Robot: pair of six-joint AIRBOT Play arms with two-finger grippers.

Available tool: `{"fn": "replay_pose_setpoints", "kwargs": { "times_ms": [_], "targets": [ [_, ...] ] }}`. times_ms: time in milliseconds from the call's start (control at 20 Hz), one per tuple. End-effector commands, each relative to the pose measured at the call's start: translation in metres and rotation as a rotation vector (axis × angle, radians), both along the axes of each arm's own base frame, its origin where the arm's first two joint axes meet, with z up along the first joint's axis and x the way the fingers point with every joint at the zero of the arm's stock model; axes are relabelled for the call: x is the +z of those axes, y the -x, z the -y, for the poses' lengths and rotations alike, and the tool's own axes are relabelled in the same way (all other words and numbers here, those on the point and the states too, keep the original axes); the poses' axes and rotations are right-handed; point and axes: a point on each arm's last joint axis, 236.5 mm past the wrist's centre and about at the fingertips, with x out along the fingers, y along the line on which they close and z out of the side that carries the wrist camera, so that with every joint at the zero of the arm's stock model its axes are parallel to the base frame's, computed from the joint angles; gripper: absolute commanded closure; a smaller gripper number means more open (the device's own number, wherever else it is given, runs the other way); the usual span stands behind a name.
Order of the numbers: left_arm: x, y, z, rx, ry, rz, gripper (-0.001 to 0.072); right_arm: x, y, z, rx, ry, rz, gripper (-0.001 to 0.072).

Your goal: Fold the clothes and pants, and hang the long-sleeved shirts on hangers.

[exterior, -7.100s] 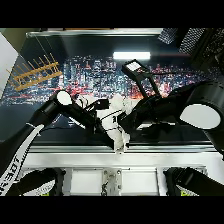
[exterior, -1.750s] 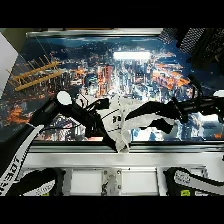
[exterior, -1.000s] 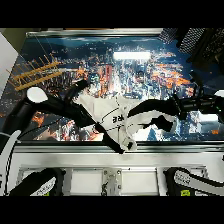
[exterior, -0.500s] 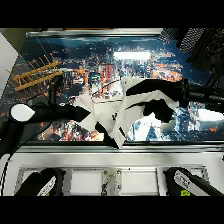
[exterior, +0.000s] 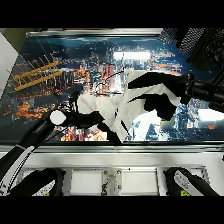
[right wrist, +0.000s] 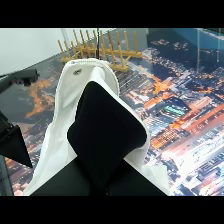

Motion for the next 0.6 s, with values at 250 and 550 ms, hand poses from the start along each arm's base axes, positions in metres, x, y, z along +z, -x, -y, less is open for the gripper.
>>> {"fn": "replay_pose_setpoints", "kwargs": {
  "times_ms": [250, 550],
  "targets": [
    [-0.022, 0.01, 0.039, 0.15, 0.192, -0.325, 0.026, 0.001, -0.001, 0.0, -0.004, 0.006, 0.012, 0.0705],
    [-0.04, 0.046, 0.078, 0.045, 0.212, -0.422, 0.026, 0.001, -0.001, 0.0, -0.004, 0.007, 0.013, 0.0704]
  ]
}}
